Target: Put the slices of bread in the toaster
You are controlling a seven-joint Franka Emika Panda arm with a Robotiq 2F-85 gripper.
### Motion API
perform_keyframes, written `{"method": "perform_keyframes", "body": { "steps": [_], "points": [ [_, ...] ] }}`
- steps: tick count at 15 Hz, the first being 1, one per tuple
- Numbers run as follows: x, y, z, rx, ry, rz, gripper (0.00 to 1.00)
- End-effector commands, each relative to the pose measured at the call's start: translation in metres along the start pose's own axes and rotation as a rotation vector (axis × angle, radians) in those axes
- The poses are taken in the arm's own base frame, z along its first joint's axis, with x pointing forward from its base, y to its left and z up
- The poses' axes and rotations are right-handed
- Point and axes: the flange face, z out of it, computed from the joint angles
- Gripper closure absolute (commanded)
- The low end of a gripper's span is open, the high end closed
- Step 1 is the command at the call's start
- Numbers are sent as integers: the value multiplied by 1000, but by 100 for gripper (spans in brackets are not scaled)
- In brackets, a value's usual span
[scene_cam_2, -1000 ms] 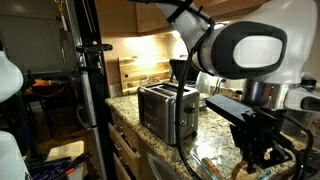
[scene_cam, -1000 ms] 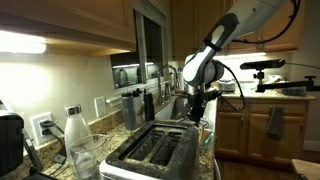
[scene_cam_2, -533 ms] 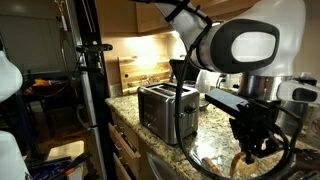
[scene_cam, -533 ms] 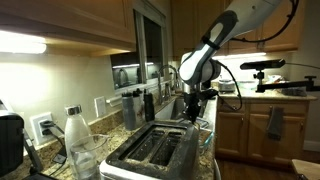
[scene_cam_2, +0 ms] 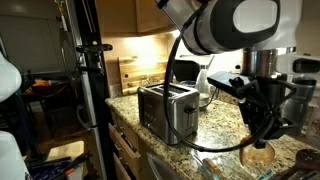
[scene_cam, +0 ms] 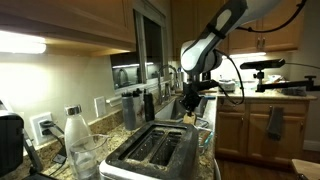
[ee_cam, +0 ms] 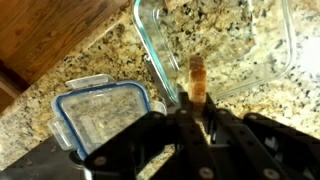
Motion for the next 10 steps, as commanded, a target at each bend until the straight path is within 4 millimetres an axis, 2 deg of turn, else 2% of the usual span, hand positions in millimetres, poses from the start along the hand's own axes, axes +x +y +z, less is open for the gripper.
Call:
{"method": "perform_keyframes", "body": {
  "steps": [1,5,10],
  "points": [
    [-19,0,-32,-21,27,101,96],
    [-34,-5,-50,-46,50,196,96],
    [-63,0,-70,-46,66,287,96]
  ]
}}
